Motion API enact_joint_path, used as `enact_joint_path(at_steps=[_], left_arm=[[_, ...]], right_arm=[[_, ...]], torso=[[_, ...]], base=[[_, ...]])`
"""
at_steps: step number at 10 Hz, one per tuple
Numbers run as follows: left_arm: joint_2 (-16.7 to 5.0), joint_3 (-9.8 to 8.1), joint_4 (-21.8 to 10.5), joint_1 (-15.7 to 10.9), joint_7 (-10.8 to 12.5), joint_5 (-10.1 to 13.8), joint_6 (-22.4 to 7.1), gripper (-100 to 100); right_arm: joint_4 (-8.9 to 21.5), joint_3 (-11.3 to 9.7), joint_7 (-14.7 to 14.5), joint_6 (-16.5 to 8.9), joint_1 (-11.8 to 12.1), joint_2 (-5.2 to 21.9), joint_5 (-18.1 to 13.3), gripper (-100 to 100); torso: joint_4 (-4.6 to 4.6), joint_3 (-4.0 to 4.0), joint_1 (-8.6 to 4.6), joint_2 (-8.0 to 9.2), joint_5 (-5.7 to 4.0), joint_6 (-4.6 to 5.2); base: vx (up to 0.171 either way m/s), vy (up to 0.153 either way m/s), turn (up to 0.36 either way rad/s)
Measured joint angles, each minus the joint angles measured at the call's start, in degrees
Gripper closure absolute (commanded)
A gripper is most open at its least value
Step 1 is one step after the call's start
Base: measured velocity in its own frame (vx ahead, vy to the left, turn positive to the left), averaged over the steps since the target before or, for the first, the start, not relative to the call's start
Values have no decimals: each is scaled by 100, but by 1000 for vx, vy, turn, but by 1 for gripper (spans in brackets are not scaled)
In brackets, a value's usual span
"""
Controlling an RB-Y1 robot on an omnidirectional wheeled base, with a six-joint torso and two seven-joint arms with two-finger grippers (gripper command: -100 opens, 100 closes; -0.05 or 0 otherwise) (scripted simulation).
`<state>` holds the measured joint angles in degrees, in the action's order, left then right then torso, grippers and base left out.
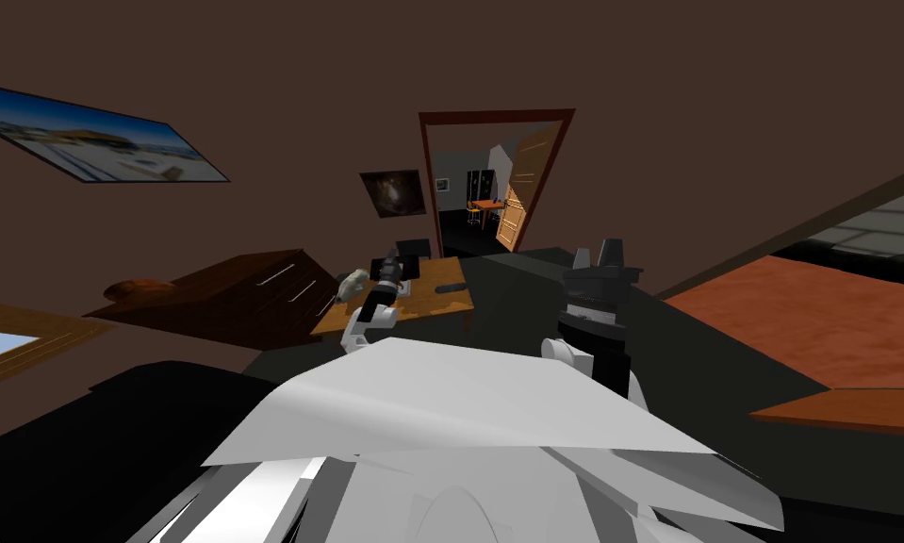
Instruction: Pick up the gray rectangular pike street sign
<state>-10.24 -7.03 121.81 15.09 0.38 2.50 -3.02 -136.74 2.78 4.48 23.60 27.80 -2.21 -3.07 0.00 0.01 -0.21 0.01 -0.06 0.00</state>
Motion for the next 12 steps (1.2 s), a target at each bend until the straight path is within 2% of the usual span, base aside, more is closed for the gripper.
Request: enact_joint_path(at_steps=[3,12], left_arm=[[-93,-161,-262,-268,33,96,-463,-100],[-215,-444,-690,-614,90,300,-1686,-100]], right_arm=[[0,-1,0,0,0,-1,0,0],[0,0,0,0,0,0,0,0]], torso=[[-1,-1,-27,-1,-4,1],[-1,-2,-10,-3,-1,1]], base=[[-1,-116,-14],[3,-79,-18]])
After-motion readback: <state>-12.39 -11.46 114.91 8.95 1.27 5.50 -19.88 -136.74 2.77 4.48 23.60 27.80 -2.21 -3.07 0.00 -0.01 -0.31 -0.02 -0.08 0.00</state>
